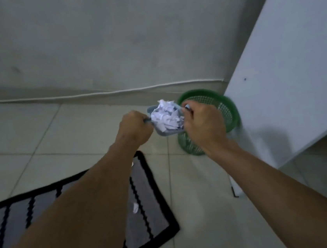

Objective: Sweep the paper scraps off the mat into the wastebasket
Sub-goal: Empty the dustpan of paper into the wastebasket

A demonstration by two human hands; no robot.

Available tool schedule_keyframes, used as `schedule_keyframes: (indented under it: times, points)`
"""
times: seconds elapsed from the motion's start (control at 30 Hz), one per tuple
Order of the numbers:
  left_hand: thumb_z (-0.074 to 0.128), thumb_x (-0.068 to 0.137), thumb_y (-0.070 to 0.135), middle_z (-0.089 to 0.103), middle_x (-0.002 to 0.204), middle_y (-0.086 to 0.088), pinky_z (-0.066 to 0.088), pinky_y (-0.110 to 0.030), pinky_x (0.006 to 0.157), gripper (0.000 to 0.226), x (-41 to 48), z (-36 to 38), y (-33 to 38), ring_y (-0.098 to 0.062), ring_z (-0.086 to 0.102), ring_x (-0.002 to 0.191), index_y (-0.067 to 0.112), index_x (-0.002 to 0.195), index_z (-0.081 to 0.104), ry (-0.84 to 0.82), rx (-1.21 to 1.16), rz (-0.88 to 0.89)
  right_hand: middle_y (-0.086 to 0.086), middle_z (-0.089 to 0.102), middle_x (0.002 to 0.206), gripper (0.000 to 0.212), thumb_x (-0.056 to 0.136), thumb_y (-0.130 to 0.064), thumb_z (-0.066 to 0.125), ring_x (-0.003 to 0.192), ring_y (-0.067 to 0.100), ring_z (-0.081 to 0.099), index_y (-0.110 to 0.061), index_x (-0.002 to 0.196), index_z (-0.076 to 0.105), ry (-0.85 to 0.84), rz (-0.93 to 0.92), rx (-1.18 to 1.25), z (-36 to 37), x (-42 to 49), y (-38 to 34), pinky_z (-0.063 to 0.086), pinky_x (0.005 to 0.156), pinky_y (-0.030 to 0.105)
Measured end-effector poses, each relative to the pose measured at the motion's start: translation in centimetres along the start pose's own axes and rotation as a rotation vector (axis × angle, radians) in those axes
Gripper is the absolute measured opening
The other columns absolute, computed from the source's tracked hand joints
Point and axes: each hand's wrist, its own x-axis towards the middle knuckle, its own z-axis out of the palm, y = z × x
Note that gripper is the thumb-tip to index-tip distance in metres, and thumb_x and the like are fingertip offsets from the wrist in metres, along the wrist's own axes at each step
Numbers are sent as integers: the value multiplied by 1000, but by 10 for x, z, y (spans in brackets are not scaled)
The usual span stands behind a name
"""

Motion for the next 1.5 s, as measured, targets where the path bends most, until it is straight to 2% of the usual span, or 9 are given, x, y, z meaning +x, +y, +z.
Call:
schedule_keyframes:
  times: [0.13,0.23,0.47,0.73,0.9,1.03,1.23,1.4,1.5]
  points:
    - [56,77,14,64,79,-20,42,-32,66,14,55,26,67,-37,63,83,5,72,65,-83,140,73,10,70,77,19,94,-20,55,68,27,60,-8,88,69,40,147,-10,-20,37,57,52,63,38]
    - [56,78,15,68,93,-18,42,-31,68,13,75,51,89,-33,61,82,6,80,65,-115,297,135,11,70,79,19,94,-19,56,71,28,62,-9,85,69,35,219,-8,-14,44,96,53,65,37]
    - [59,83,7,58,116,-17,40,-37,95,28,82,105,102,-31,48,110,2,110,59,-137,695,418,14,73,88,18,96,-14,55,77,31,65,-9,96,72,45,267,4,5,29,146,44,64,27]
    - [60,80,4,56,114,-20,37,-39,94,31,76,99,87,-32,44,109,0,110,56,26,627,541,11,72,85,15,94,-12,57,70,20,59,-8,97,71,140,224,126,5,29,150,45,61,24]
    - [53,72,-5,62,88,-27,43,-44,71,17,61,57,44,-40,53,83,-5,86,63,318,262,382,7,73,89,16,93,-14,60,77,18,65,-10,104,70,206,172,256,13,33,121,53,65,28]
    - [55,76,-1,62,83,-26,45,-40,65,18,32,15,-34,-40,55,77,-3,89,67,461,170,192,3,72,84,15,92,-14,61,69,16,62,-10,103,71,154,96,375,40,32,65,48,59,25]
    - [56,78,3,64,88,-28,47,-45,73,26,-62,-24,-186,-44,57,81,-2,101,67,419,252,-39,6,72,82,10,91,-14,61,70,16,60,-12,94,71,-87,-1,434,121,-10,-20,44,62,30]
    - [49,75,6,63,74,-21,45,-38,61,25,-152,-37,-284,-36,57,66,-5,90,67,316,232,-129,5,71,82,14,95,-19,58,68,16,61,-13,94,71,-345,-12,424,189,-64,-61,44,58,27]
    - [50,73,1,64,74,-19,48,-39,59,26,-200,-37,-325,-34,56,66,-6,91,68,313,235,-172,8,74,89,15,94,-16,60,74,15,64,-10,100,72,-457,-44,442,219,-89,-81,49,65,26]
